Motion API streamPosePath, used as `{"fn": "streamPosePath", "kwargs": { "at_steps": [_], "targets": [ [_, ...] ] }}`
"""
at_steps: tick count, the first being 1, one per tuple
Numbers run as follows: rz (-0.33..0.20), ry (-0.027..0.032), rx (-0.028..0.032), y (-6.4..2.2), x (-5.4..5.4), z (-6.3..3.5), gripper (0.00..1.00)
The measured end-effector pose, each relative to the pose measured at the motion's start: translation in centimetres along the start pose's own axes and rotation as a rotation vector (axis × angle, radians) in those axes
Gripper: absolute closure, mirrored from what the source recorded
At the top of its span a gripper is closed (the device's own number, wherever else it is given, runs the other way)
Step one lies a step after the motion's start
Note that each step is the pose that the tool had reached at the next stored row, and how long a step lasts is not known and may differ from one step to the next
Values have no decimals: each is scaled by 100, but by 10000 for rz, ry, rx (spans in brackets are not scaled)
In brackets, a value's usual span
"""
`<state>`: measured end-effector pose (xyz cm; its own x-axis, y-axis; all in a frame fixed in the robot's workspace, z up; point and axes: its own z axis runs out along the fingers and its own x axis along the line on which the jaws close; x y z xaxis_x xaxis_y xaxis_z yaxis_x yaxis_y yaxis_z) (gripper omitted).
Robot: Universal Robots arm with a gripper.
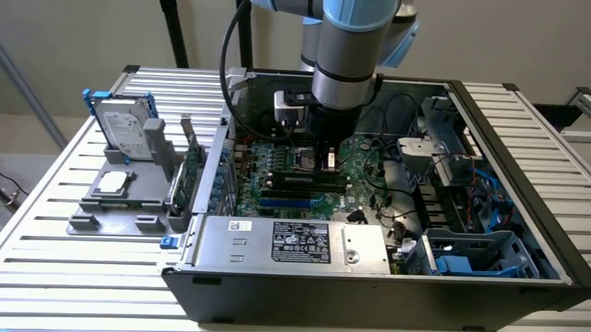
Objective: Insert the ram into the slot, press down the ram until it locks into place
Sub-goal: 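Insert the ram into the slot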
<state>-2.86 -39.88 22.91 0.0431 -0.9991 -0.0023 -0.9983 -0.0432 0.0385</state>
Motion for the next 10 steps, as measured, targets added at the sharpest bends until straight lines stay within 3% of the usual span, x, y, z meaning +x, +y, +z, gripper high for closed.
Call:
{"fn": "streamPosePath", "kwargs": {
  "at_steps": [10],
  "targets": [
    [41,2,64,0,0,19,86]
  ]
}}
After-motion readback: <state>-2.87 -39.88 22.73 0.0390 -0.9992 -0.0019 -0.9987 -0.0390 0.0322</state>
